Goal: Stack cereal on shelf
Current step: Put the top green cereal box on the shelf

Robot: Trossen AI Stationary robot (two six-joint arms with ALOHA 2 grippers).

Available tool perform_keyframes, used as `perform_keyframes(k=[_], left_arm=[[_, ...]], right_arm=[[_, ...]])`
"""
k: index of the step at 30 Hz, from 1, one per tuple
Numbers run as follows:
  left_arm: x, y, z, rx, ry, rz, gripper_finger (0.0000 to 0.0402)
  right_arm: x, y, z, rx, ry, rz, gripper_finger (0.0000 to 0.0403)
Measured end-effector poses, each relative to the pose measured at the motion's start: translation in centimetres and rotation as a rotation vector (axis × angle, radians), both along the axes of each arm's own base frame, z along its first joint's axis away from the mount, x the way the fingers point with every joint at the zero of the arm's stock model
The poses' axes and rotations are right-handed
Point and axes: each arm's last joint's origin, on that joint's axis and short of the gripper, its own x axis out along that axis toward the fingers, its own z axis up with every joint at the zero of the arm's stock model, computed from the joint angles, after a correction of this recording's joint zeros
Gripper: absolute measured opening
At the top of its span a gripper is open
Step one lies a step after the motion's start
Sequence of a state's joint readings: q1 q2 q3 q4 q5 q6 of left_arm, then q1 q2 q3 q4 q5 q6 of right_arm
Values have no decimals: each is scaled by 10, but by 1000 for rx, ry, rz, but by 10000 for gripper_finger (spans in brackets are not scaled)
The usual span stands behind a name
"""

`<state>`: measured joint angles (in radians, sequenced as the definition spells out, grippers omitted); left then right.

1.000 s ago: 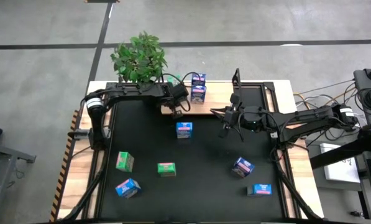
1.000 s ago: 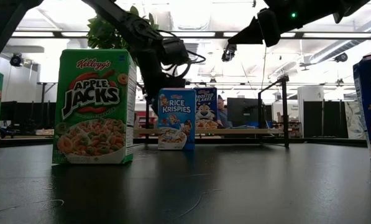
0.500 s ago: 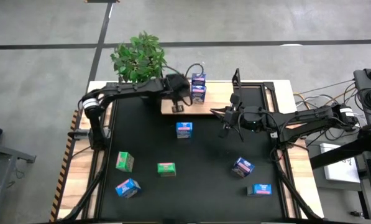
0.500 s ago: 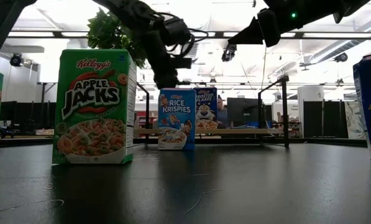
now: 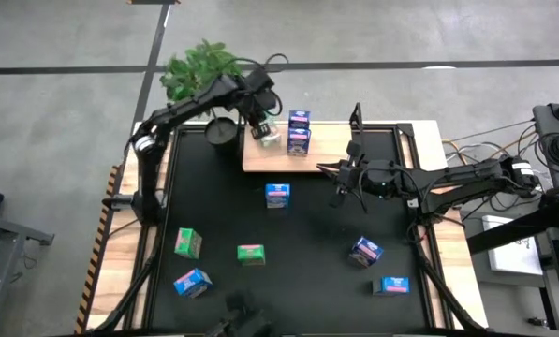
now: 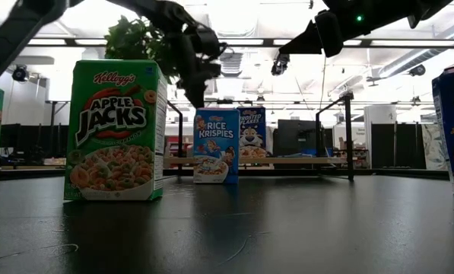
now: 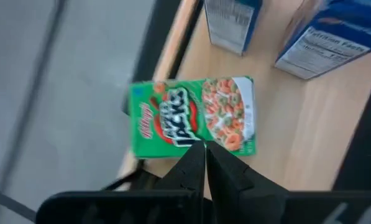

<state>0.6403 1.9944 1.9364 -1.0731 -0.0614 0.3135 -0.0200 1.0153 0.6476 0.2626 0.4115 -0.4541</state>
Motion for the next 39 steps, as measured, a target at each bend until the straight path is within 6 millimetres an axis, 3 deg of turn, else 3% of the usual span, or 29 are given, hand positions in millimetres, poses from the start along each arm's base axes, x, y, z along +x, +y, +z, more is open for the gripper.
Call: perform_keyframes(k=[5,12,18,25,32,35,39], left_arm=[[14,12,-29,-53,50,35,0],[21,4,-33,-85,85,39,0],[21,-17,-2,-77,56,28,0],[19,-58,53,-85,-36,-78,0],[-11,-116,115,-18,-278,-239,0],[-26,-138,121,31,-376,-290,0],[-48,-155,113,96,-509,-321,0]], right_arm=[[0,0,0,-1,1,0,11],[0,0,0,1,3,0,11],[0,0,0,1,3,-1,11],[0,0,0,29,-8,-5,11],[4,0,12,165,-52,-34,9],[13,-1,22,225,-48,-53,9],[34,-13,42,264,22,-112,9]])
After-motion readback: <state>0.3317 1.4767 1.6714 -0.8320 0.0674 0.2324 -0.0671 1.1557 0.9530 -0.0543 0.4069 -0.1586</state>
